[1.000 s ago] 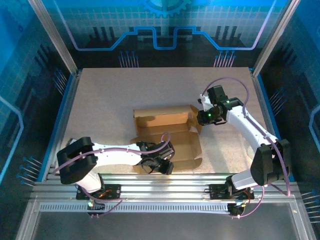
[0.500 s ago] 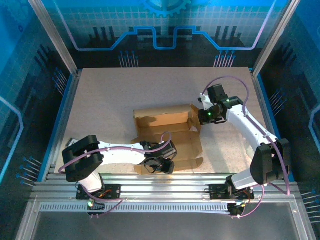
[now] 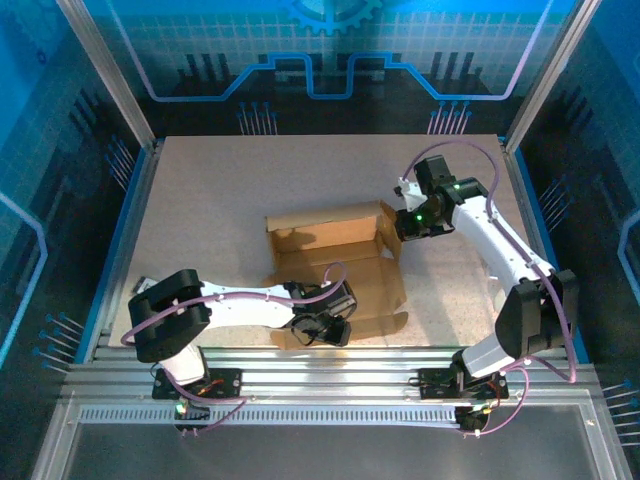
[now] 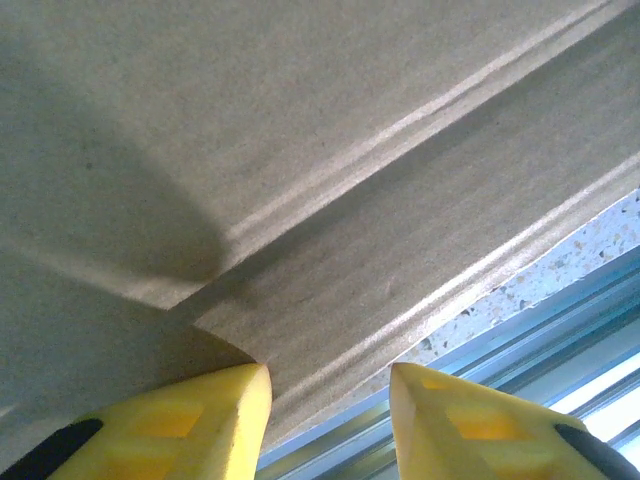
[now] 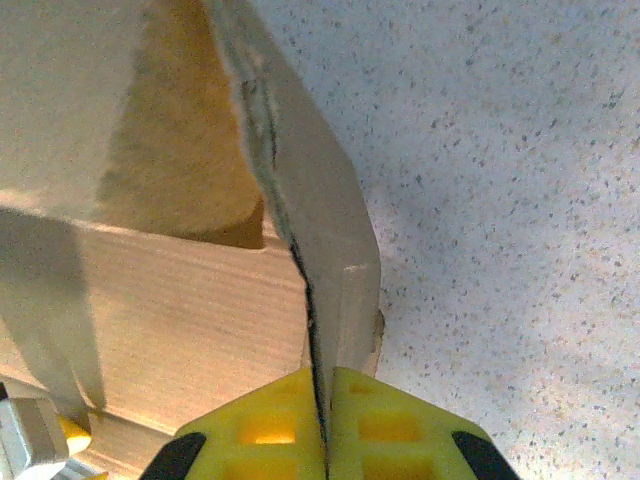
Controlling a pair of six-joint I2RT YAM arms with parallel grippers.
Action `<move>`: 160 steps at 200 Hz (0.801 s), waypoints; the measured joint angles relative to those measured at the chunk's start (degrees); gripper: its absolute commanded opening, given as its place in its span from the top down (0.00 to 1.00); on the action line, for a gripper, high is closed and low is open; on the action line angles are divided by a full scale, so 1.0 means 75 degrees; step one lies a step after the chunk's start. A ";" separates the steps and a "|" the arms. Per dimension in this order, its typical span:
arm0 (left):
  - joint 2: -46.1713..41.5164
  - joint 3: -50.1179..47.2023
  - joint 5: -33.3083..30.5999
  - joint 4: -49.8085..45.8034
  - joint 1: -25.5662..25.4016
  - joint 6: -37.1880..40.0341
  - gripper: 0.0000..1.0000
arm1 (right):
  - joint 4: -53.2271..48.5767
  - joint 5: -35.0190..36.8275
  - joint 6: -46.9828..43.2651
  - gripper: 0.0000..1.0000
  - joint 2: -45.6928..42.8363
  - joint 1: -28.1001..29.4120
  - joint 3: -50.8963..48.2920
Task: Fold the paper box
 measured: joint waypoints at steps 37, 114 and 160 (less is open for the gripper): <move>0.0029 0.0038 -0.0003 -0.0003 0.0000 -0.0012 0.61 | -0.0128 -0.0146 0.0003 1.00 0.0128 0.0000 0.0064; 0.0082 0.0085 0.0003 0.0023 0.0000 -0.0023 0.61 | 0.0498 -0.0315 0.0309 1.00 -0.0052 0.0023 -0.0659; 0.0082 0.0085 0.0003 0.0067 0.0000 -0.0207 0.61 | 0.1110 -0.0347 0.0673 1.00 -0.0417 0.0105 -0.1212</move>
